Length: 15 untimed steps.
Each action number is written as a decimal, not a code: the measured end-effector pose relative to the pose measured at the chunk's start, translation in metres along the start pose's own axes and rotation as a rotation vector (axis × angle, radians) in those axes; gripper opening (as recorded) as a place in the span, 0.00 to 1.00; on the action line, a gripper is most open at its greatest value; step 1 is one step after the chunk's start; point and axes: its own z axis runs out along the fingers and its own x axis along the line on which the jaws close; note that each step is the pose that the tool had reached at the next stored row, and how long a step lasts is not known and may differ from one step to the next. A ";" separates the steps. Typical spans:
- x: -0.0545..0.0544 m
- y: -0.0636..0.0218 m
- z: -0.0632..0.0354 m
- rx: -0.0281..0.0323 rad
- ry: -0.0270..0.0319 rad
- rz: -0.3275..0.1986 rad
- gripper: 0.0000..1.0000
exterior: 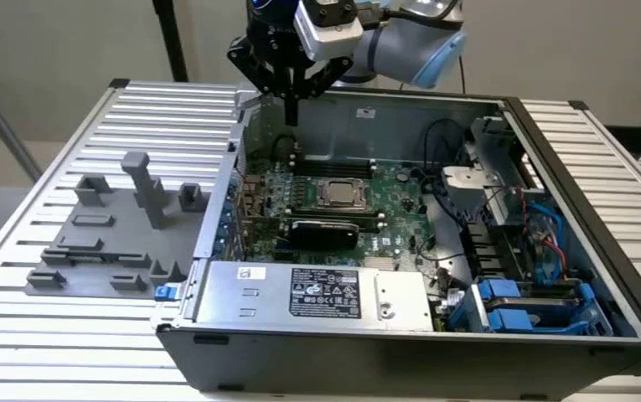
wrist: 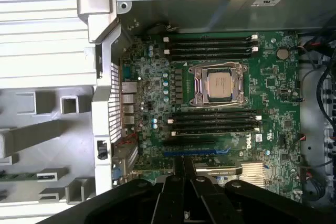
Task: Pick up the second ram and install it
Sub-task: 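Reach for the second ram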
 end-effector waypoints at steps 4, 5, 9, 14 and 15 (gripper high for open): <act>0.011 -0.0037 -0.0004 0.0000 -0.0003 0.000 0.00; 0.016 -0.0051 -0.0005 0.0000 -0.0004 0.000 0.00; 0.034 -0.0108 -0.0012 0.0000 -0.0006 0.000 0.00; 0.056 -0.0179 -0.0019 -0.0001 -0.0009 0.000 0.00; 0.060 -0.0193 -0.0021 -0.0001 -0.0009 0.000 0.00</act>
